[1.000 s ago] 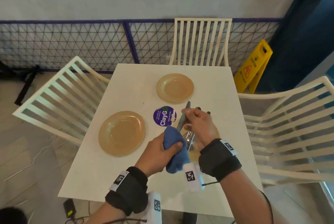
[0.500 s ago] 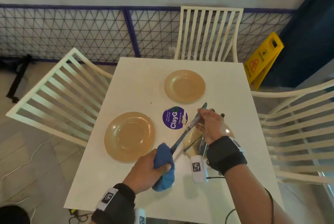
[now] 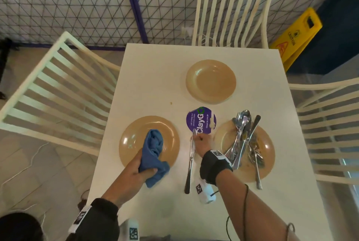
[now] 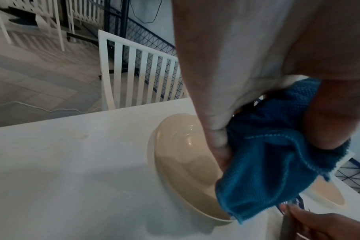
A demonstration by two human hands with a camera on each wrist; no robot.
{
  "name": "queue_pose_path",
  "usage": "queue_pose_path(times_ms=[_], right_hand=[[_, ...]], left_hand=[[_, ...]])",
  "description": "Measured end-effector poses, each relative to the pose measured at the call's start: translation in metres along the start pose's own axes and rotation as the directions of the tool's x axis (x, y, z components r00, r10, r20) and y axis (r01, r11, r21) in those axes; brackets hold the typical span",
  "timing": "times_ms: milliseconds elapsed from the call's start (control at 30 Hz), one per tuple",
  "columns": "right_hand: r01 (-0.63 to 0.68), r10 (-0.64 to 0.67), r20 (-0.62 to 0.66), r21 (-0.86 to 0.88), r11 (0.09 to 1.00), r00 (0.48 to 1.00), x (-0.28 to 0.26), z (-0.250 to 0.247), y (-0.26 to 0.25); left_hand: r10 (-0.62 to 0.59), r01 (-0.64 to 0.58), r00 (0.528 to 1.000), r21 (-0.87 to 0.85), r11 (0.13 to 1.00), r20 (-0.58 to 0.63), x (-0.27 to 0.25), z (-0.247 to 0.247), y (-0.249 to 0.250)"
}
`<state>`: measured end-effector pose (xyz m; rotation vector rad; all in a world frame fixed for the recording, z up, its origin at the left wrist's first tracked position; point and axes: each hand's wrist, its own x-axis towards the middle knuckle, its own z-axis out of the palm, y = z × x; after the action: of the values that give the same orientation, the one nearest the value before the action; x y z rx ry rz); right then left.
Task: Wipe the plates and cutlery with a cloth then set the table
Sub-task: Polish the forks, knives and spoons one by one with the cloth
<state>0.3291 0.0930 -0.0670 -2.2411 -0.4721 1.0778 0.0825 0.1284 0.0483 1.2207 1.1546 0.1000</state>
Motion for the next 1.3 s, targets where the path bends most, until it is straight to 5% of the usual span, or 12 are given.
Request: queue_pose_path(times_ms=[233,367,633,900,1300], right_hand=[[-0.022,0.017,-0.022,-0.221,0.975,1.0,0.015,0.003,-0.011],[-0.023,0.02,-0.013,-0.258,0.966,1.0,0.008,-0.009,-0.013],[-0.194,0.095,-0.328,-0.286,0.938,0.94,-0.03,-0.101,0.046],[-0.253,0.206,-0.236,-0.19,0.949,0.95,-0.015,-0.119,0.078],[-0.147,0.151,0.001,-0.213,0.966,0.989,-0.026,-0.153,0.093]], left_hand=[[-0.035,0.049,0.998,-0.289,0.956,0.055,0.017,0.007,0.011],[-0.012,0.033,0.997,-0.308,0.951,0.071,0.024,0.02,0.023],[-0.011,0.04,0.997,-0.414,0.909,0.073,0.026,0.051,0.029],[0.011,0.026,0.997,-0.487,0.873,0.074,0.005,0.095,0.044],[0.042,0.001,0.995,-0.412,0.911,0.095,0.001,0.159,0.055]])
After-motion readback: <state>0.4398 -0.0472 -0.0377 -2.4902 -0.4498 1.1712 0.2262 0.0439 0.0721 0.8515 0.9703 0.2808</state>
